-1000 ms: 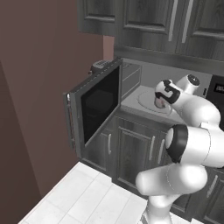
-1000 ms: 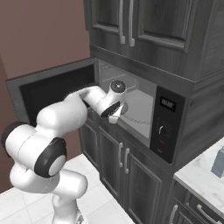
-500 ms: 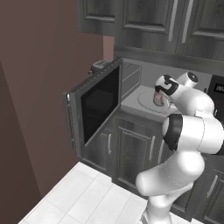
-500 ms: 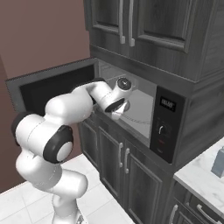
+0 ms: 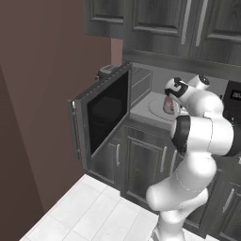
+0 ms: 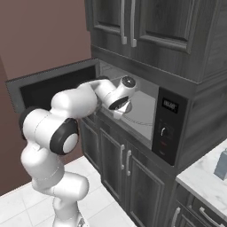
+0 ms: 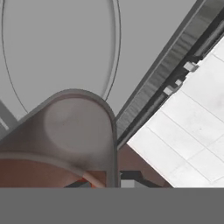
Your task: Place the microwavable item in the microwave. Then, close the microwave door and press the start button.
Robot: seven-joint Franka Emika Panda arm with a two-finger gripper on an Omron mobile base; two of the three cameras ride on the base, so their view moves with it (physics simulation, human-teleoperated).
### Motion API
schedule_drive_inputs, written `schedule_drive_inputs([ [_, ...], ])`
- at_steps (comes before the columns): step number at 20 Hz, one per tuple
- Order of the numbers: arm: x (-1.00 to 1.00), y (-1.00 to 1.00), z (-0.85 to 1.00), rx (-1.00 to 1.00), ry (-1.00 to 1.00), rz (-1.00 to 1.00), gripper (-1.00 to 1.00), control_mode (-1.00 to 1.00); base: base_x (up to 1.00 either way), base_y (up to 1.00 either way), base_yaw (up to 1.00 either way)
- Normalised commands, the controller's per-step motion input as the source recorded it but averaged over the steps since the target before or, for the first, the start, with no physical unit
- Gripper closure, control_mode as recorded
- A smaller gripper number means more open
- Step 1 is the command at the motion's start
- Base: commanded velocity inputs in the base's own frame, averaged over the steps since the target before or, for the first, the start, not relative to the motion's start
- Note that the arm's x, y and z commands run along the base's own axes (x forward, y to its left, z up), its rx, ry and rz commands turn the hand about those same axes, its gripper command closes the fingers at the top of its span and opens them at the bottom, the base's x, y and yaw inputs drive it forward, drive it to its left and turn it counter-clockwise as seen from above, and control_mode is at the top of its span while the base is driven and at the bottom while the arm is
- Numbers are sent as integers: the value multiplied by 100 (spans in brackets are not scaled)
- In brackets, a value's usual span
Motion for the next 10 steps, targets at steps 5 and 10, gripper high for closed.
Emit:
schedule_drive_inputs([
  [5,28,-2,-17,0,3,-3,100,-100,0,0,0],
  [10,17,-1,-32,0,1,-1,100,-100,0,0,0],
])
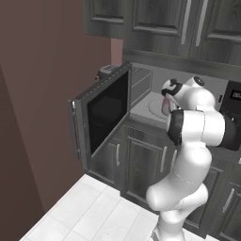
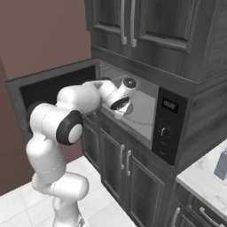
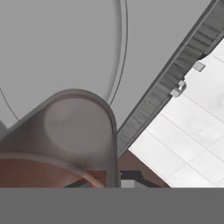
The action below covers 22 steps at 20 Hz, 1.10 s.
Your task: Place the microwavable item in the microwave. Then, close the microwave door and press the start button.
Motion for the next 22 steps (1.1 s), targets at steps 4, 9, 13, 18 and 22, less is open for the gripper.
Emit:
schedule_drive_inputs([
  [4,22,-11,-20,0,0,-4,100,-100,0,0,0],
  [9,29,-22,-19,0,0,-5,100,-100,0,0,0],
  [13,27,-27,-6,1,0,-5,100,-100,0,0,0],
  [18,32,-28,-5,2,2,-5,100,-100,0,0,0],
  [22,29,-17,-14,1,2,-2,100,-100,0,0,0],
])
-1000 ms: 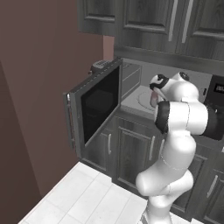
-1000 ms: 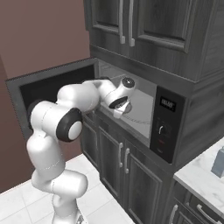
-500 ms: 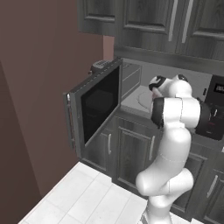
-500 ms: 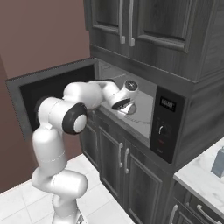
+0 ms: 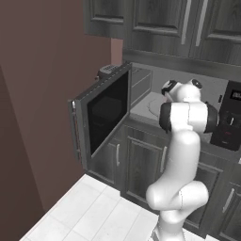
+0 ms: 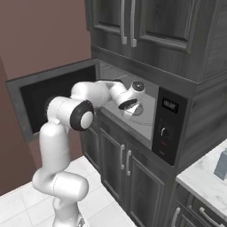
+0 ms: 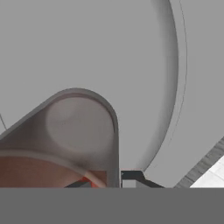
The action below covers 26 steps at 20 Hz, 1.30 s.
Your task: Place the microwavable item in the microwave. Then, close the microwave door and press the start button.
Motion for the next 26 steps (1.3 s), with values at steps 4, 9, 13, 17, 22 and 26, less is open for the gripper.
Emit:
schedule_drive_inputs([
  [4,21,-11,-9,2,4,0,100,-100,0,0,0],
  [9,16,-9,-15,1,4,0,100,-100,0,0,0],
  [13,0,0,-13,0,0,0,-100,-100,0,0,0],
  [17,0,0,0,0,-7,0,-100,-100,0,0,0],
  [22,-5,0,14,0,-13,0,-100,-100,0,0,0],
  [26,-4,0,32,0,-16,0,-100,-100,0,0,0],
])
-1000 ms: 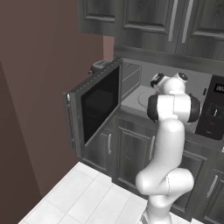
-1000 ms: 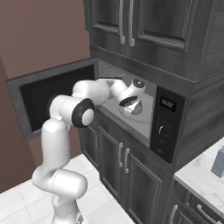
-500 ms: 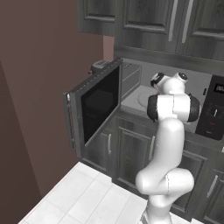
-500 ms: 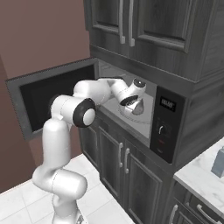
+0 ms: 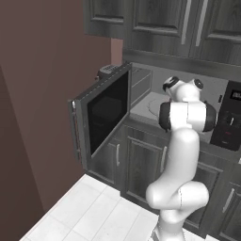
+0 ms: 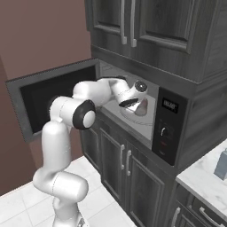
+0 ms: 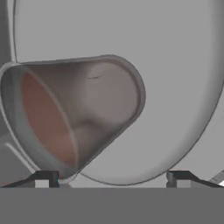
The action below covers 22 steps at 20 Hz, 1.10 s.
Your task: Place the microwavable item in the microwave. Then, close the microwave door and press the start button.
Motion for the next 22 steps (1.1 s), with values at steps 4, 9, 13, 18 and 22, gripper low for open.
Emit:
schedule_drive_inputs([
  [4,-9,0,44,0,-20,0,-100,-100,0,0,0],
  [9,-18,0,55,0,-21,0,-100,-100,0,0,0],
  [13,-41,3,47,0,-19,0,-100,-100,0,0,0],
  [18,-62,39,30,-3,-14,0,-100,-100,0,0,0],
  [22,-64,58,19,-9,-1,0,-100,-100,0,0,0],
])
